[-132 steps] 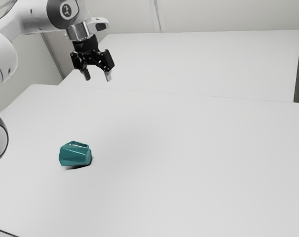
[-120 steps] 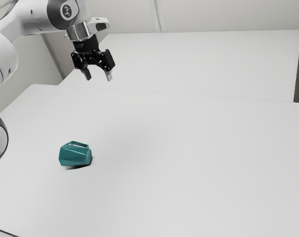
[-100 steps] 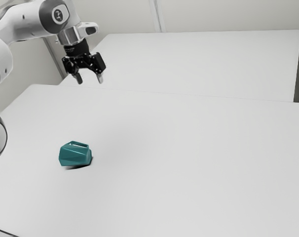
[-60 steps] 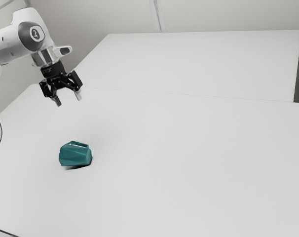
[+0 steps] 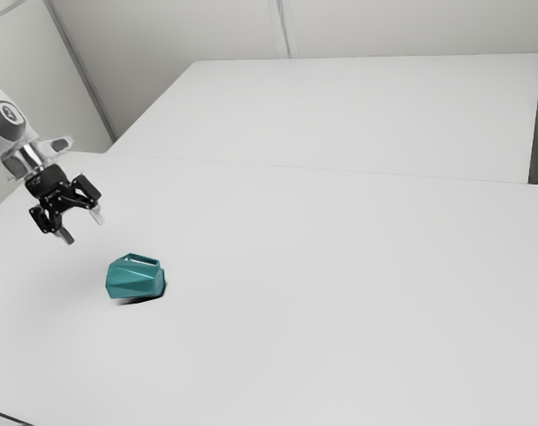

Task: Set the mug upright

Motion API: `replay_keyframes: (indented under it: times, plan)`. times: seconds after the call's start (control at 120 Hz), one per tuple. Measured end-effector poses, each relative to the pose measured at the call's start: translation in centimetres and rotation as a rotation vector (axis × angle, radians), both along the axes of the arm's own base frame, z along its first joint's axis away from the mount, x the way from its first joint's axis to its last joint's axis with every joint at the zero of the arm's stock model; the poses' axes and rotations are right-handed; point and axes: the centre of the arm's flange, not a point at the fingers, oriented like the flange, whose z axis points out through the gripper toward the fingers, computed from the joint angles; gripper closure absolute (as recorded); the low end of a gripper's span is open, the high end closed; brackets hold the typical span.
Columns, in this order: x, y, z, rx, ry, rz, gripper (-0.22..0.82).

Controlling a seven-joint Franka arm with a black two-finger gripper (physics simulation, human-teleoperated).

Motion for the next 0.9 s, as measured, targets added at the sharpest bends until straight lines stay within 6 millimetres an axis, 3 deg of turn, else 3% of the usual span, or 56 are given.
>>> replay_keyframes:
  times: [0.167, 0.458, 0.9]
  plan:
    - [-1.5, 0.4, -3.4, -0.11, -0.024, 0.012, 0.0]
    - [-1.1, 1.6, -7.9, -0.179, -0.07, -0.002, 0.0]
    - [-0.6, 2.0, -9.8, -0.294, -0.235, -0.025, 0.0]
